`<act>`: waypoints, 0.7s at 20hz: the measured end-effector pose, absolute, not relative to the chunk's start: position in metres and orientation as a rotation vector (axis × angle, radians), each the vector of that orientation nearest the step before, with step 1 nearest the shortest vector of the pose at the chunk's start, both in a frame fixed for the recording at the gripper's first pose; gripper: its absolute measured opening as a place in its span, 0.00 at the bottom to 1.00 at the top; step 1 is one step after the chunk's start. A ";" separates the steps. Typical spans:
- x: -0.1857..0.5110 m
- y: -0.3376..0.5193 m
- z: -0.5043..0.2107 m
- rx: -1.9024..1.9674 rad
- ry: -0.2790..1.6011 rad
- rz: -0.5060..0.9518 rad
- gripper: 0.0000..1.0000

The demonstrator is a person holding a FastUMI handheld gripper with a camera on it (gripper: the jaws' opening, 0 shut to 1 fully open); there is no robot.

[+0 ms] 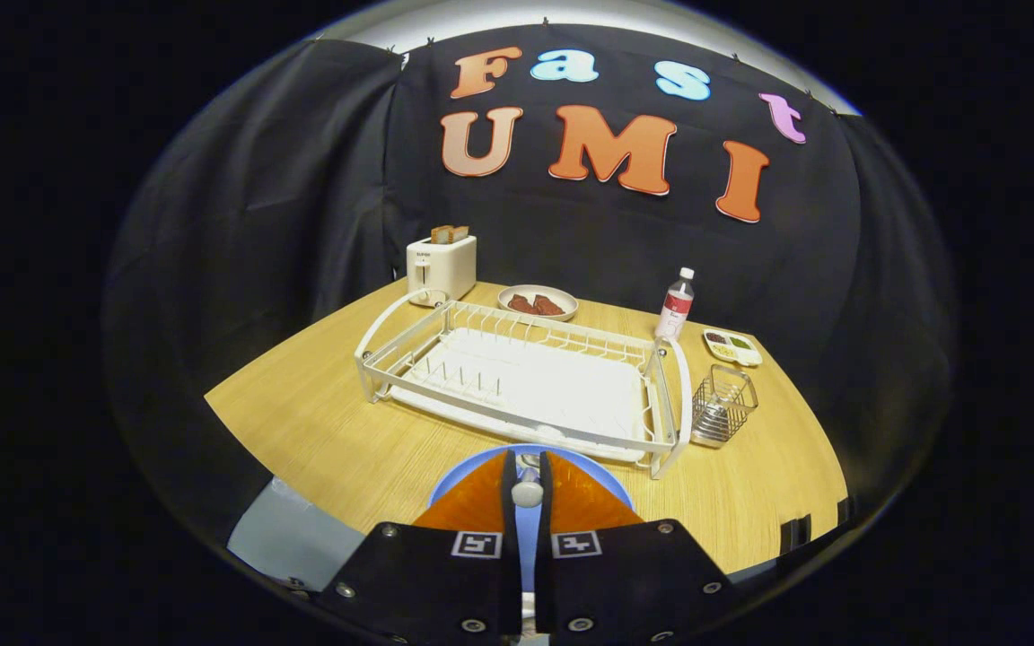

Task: Take the plate from the dish rack, then take the spoon from the basket and place it into the plate.

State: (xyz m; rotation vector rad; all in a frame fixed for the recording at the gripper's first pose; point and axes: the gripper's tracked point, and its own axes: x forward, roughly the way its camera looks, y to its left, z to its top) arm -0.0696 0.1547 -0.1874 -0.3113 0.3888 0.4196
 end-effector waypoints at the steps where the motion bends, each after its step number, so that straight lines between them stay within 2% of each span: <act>1: -0.068 0.154 -0.193 -0.316 0.400 0.422 0.06; 5: -0.063 0.147 -0.206 -0.333 0.431 0.406 0.07; 14: -0.049 0.124 -0.209 -0.302 0.465 0.328 0.19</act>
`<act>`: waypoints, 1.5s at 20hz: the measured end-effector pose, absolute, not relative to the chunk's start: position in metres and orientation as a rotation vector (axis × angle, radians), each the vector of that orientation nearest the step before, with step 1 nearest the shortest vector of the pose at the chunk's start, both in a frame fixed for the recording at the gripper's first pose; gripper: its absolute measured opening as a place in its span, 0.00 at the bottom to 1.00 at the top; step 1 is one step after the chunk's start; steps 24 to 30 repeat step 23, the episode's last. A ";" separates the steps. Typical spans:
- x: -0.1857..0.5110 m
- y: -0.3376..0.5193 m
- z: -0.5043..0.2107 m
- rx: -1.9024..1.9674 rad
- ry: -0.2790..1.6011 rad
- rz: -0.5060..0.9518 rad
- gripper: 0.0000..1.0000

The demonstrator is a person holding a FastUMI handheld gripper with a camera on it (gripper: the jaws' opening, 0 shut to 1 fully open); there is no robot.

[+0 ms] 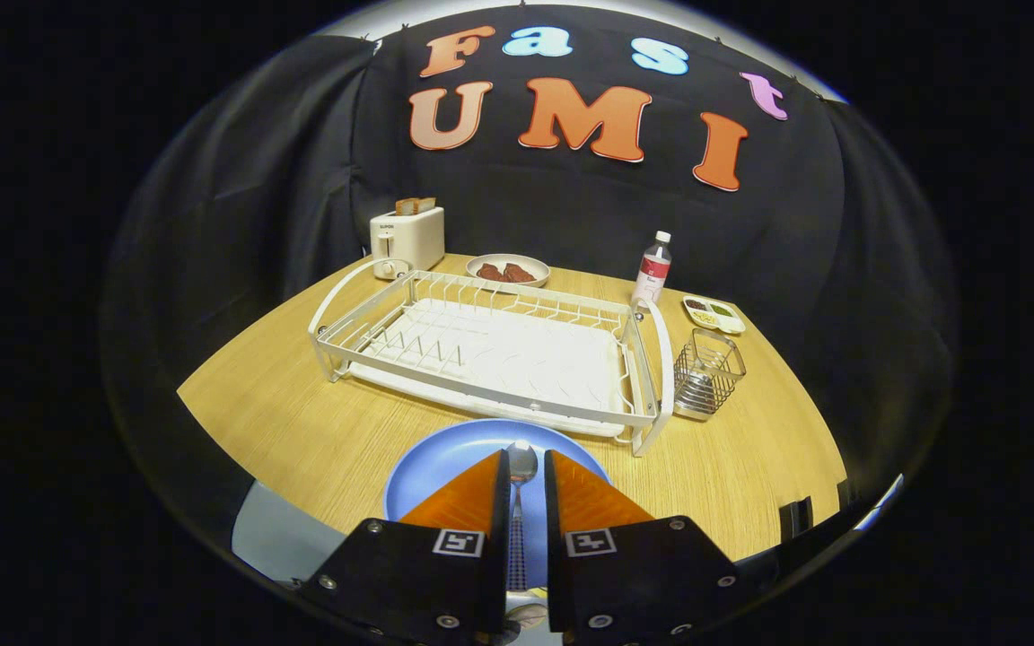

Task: Take the plate from the dish rack, then take the spoon from the basket and place it into the plate.

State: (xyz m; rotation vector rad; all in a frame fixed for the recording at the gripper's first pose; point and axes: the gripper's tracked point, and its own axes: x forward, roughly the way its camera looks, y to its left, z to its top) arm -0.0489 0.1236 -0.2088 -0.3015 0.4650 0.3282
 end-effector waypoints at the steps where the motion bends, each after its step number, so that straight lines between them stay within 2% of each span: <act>1: -0.048 0.122 -0.204 -0.296 0.461 0.322 0.19; 3: -0.044 0.114 -0.191 -0.279 0.443 0.300 0.24; 5: -0.039 0.106 -0.174 -0.246 0.428 0.275 0.39; 8: -0.030 0.090 -0.143 -0.188 0.402 0.225 0.76; 9: -0.028 0.081 -0.132 -0.175 0.386 0.202 0.82; 10: -0.025 0.073 -0.120 -0.170 0.369 0.180 0.94; 11: -0.023 0.066 -0.109 -0.171 0.352 0.161 0.97; 22: -0.013 0.011 -0.009 -0.169 0.186 0.047 0.98; 30: -0.013 0.008 -0.004 -0.157 0.176 0.037 0.98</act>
